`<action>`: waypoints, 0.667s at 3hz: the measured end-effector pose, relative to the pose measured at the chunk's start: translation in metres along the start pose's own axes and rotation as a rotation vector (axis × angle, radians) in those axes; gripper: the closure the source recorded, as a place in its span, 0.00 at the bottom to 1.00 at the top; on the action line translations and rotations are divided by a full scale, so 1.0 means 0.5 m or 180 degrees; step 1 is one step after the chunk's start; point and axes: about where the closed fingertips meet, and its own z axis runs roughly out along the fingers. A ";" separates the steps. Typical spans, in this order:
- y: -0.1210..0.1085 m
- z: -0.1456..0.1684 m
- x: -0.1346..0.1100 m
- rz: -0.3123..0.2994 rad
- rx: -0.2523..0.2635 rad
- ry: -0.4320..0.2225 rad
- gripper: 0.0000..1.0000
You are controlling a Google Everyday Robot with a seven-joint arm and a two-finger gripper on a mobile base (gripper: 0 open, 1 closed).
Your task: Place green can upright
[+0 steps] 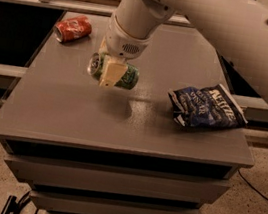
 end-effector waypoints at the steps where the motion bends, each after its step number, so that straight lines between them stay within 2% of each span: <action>1: -0.016 0.003 -0.003 0.0225 0.0092 -0.0136 1.00; 2: -0.025 0.003 -0.002 0.0425 0.0210 -0.0297 1.00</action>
Offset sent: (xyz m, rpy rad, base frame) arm 0.0203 0.0019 0.0043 0.2201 0.0245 -0.1956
